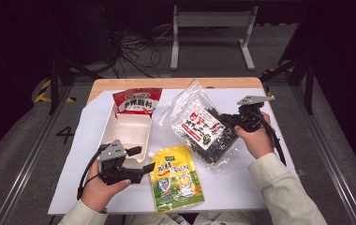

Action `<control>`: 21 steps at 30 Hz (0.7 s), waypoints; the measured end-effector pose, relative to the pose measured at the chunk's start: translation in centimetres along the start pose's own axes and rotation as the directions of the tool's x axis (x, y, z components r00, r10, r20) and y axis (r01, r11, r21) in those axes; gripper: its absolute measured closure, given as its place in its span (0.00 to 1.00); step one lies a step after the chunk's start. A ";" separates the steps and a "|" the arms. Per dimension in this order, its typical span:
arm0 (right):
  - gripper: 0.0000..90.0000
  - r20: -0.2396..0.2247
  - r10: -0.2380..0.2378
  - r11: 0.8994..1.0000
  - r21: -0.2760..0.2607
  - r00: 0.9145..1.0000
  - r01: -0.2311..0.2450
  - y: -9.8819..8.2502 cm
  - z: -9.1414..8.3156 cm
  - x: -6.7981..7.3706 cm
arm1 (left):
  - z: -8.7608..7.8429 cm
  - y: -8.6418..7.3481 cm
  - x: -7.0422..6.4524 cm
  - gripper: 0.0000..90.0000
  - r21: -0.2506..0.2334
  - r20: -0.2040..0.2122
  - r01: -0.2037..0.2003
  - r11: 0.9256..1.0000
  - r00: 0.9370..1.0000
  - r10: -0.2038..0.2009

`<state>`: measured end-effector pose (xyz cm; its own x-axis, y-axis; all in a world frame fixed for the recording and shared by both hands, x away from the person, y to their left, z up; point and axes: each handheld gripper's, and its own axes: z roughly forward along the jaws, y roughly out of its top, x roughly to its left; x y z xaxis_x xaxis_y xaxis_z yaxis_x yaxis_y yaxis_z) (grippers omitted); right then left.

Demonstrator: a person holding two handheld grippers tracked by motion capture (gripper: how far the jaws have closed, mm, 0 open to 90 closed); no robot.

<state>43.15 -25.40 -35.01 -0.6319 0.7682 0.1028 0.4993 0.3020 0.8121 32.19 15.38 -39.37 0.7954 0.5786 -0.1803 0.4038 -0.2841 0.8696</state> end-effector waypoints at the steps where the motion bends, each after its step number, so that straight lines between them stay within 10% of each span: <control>1: 0.94 0.001 -0.001 1.000 -0.013 1.000 0.001 0.0 -0.4 0.1 | 0.2 0.0 0.1 0.25 0.004 0.003 0.002 1.000 1.000 -0.002; 21: 0.94 -0.012 -0.013 0.982 -0.187 1.000 0.011 -0.9 -5.7 2.6 | 2.0 0.8 -0.3 0.26 -0.012 0.034 0.050 0.999 0.998 -0.049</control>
<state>37.67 -26.86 -32.22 -0.6452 0.7575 0.0990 0.3731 0.1994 0.9061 33.18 13.40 -39.53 0.7895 0.5654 -0.2387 0.4375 -0.2457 0.8650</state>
